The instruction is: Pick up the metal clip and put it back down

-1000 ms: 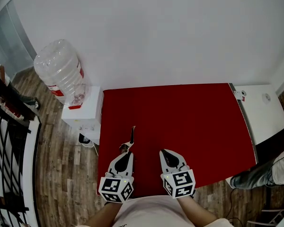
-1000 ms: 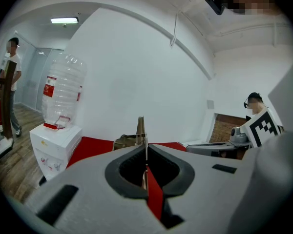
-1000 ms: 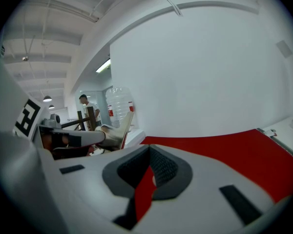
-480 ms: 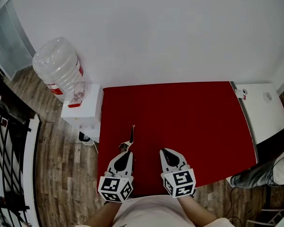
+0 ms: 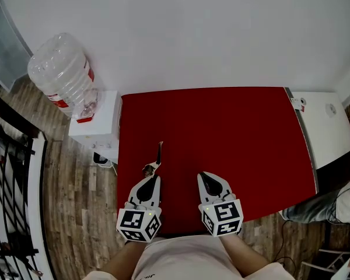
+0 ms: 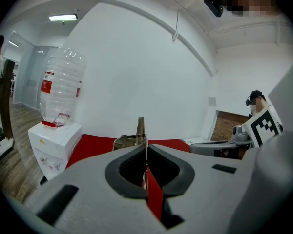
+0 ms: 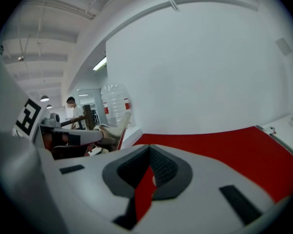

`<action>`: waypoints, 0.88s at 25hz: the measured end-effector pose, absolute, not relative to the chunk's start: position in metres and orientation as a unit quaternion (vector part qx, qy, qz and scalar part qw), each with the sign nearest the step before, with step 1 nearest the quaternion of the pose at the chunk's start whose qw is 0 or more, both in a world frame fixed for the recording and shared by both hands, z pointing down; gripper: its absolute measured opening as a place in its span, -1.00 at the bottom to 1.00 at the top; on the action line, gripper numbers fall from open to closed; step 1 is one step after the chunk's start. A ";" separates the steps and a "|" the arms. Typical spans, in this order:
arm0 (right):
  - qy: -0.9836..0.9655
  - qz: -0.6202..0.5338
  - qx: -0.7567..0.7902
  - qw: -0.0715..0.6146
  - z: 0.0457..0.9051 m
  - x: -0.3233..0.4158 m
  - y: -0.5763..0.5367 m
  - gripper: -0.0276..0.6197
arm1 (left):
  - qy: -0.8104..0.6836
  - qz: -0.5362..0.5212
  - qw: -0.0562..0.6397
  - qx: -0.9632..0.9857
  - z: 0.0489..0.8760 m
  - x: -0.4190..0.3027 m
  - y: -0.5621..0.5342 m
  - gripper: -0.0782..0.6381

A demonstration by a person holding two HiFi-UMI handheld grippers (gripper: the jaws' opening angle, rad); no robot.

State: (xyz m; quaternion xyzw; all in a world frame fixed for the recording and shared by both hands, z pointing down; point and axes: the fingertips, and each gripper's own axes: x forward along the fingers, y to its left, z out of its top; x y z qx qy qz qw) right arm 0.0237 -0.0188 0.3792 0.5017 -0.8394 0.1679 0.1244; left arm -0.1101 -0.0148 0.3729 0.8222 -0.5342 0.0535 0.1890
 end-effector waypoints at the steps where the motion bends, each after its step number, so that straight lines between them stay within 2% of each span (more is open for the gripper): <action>1: -0.839 0.169 0.502 0.126 0.381 0.024 -0.021 -0.90 | -0.534 0.056 0.188 0.822 0.375 -0.110 -0.017 -0.76; 22: -0.817 0.208 0.515 0.154 0.470 0.028 -0.084 -0.90 | -0.520 0.094 0.248 0.812 0.492 -0.097 -0.092 -0.76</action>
